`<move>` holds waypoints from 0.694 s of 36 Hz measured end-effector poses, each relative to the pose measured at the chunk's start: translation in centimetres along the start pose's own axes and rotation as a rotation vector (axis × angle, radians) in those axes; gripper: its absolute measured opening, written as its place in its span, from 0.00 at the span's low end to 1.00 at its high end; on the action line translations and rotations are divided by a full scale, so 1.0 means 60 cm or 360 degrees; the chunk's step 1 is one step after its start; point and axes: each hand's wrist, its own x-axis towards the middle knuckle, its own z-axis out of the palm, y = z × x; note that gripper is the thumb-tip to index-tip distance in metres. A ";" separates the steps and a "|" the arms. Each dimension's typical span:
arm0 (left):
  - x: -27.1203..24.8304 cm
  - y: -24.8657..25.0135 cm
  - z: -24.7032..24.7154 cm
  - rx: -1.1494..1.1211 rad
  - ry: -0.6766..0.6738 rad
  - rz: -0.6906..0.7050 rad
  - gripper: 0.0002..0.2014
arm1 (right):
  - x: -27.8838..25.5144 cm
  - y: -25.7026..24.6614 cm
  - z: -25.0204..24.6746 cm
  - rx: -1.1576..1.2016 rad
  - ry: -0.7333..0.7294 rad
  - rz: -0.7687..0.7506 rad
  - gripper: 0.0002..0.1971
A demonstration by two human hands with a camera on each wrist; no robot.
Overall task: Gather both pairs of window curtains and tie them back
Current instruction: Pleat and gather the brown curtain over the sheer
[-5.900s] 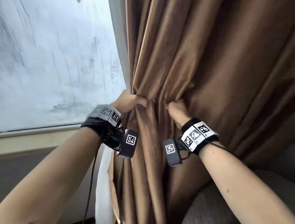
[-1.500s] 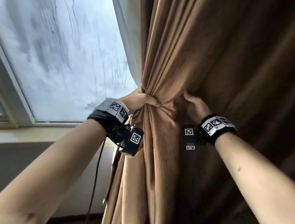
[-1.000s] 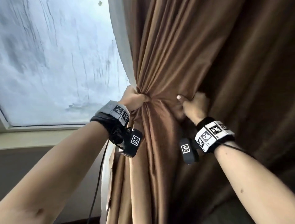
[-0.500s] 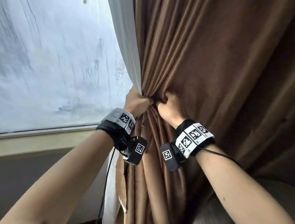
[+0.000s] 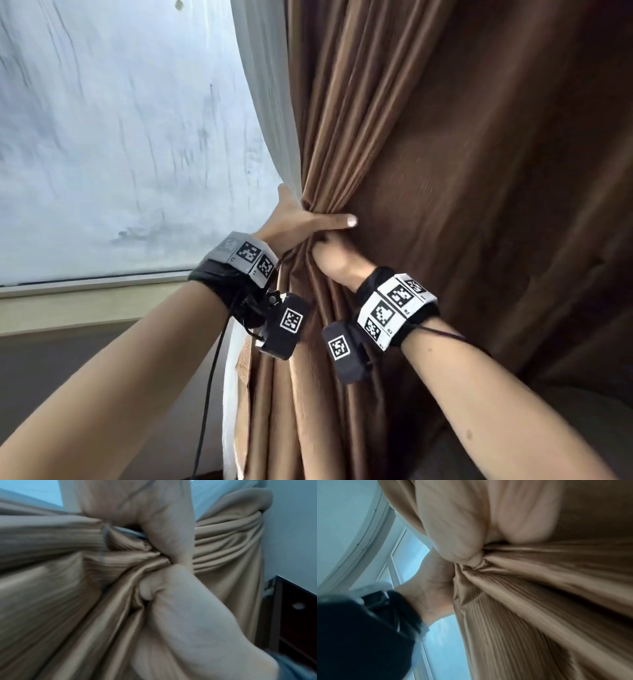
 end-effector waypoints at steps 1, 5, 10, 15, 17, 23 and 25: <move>0.003 0.002 0.004 0.0048 0.0040 -0.0057 0.52 | 0.001 0.003 -0.007 -0.0039 -0.0035 0.0021 0.23; 0.011 0.001 0.014 0.0396 0.0311 -0.0187 0.48 | 0.008 0.008 -0.019 0.0039 -0.0142 0.0146 0.21; 0.012 0.010 0.001 0.0708 0.0533 -0.0038 0.19 | 0.021 0.029 -0.024 0.0354 -0.0130 0.0175 0.32; 0.017 0.008 -0.031 0.0653 0.0578 -0.0062 0.21 | 0.025 0.061 -0.077 0.0526 0.0709 0.0409 0.32; 0.016 0.012 -0.046 0.0645 0.0537 -0.0074 0.20 | 0.026 0.081 -0.107 0.0262 0.1188 0.0521 0.50; 0.003 0.026 -0.073 0.0398 0.0357 -0.0136 0.17 | 0.028 0.128 -0.156 -0.0018 0.1305 0.0919 0.76; 0.000 0.030 -0.076 0.0349 0.0290 -0.0112 0.16 | 0.040 0.138 -0.145 0.0252 0.1085 0.0779 0.79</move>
